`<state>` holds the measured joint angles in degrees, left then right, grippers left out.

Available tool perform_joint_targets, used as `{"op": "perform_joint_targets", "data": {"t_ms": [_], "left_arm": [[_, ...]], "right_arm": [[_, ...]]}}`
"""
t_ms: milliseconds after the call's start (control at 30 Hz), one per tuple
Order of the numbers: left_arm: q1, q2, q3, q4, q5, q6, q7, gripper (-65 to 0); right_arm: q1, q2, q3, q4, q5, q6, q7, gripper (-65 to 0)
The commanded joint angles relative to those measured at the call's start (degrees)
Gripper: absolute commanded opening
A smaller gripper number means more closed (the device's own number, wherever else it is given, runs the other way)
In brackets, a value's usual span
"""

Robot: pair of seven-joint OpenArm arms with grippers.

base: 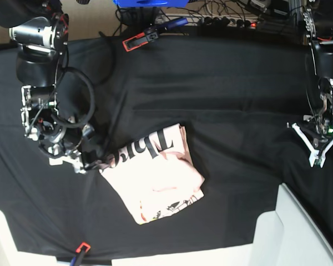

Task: Fold the T-shirt properly
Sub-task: 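Pull the printed edge with the right gripper to square the folded shirt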

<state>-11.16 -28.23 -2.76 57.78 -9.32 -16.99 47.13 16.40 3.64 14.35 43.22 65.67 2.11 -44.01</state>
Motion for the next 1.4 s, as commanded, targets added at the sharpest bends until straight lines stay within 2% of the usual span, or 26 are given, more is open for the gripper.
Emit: {"op": "perform_joint_targets", "data": {"t_ms": [0, 67, 233, 367, 500, 833, 867, 933, 1100, 1167, 1367], "left_arm": [[-0.3, -1.4, -0.8, 1.3, 1.0, 0.2, -1.1, -61.6], [1.0, -1.4, -1.1, 3.0, 1.8, 0.2, -1.3, -61.8], [3.9, -1.4, -1.4, 9.2, 2.2, 0.2, -0.8, -61.8], [4.9, -1.2, -1.4, 11.8, 2.2, 0.2, -0.8, -61.8], [4.5, -0.6, -1.4, 11.9, 2.2, 0.2, 0.0, -61.8], [4.4, 0.1, -1.4, 11.8, 2.2, 0.2, 0.0, -61.8], [4.4, 0.2, -1.4, 11.5, 2.2, 0.2, 0.0, -61.8], [4.3, 0.2, -1.4, 11.5, 2.2, 0.2, 0.0, -61.8], [4.3, 0.3, -1.4, 11.5, 2.2, 0.2, 0.0, -61.8], [4.3, 0.3, -1.4, 11.5, 2.2, 0.2, 0.0, -61.8], [4.5, 0.3, -1.4, 11.5, 2.2, 0.2, 0.0, -61.8]], "right_arm": [[2.0, 0.5, -0.1, -0.4, 0.7, 0.7, 0.8, -19.4], [3.6, 0.6, -0.2, -3.2, 0.6, 1.2, 1.5, -19.4], [7.5, 0.9, 0.0, -7.5, -7.2, 1.9, 1.7, -19.4], [9.5, 0.8, 0.3, -10.4, -9.9, 5.7, 1.9, -19.4], [9.8, 0.8, 0.1, -11.9, -10.1, 5.7, 4.7, -19.4], [10.5, 0.8, 0.1, -11.9, -10.1, 5.8, 4.5, -20.6], [10.5, 0.8, 0.1, -11.9, -10.1, 5.8, 4.5, -22.1], [10.5, 0.8, 0.1, -11.9, -10.1, 5.8, 4.5, -29.0], [10.5, 0.8, 0.1, -11.9, -9.8, 5.8, 3.6, -56.9], [10.5, 0.8, 0.1, -11.9, -9.8, 5.8, 2.8, -65.0], [8.9, 1.2, 0.6, -11.5, -9.7, 5.8, 1.4, -64.4]]}}
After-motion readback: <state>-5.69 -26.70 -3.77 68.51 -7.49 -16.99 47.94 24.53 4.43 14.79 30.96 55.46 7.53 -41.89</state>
